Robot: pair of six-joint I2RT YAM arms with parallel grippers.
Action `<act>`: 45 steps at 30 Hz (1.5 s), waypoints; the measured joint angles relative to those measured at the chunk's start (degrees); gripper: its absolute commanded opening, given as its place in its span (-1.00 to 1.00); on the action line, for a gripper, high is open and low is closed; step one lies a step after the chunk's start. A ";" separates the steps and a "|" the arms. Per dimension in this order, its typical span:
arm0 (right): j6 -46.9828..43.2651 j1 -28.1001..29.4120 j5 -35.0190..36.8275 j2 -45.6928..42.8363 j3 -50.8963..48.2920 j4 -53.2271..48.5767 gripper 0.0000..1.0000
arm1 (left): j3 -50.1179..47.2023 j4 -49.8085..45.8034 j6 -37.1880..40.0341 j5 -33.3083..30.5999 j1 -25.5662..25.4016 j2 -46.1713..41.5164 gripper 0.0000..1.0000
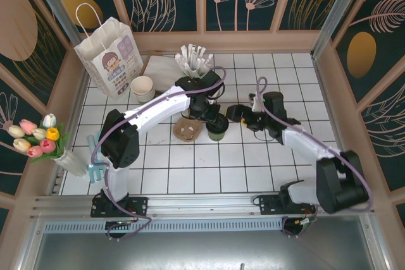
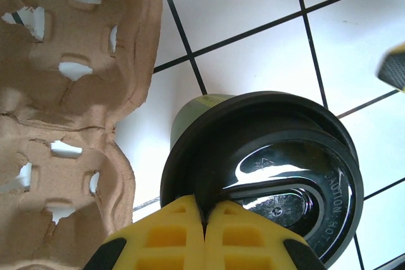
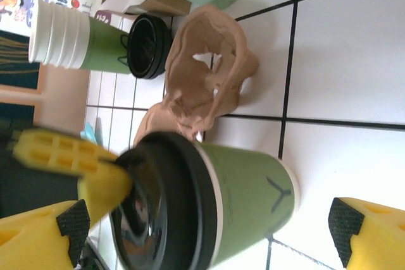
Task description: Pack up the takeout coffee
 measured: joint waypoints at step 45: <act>9.33 5.66 5.75 -0.85 1.16 1.01 0.60 | 4.22 -3.30 -2.29 0.81 -0.33 1.75 -0.34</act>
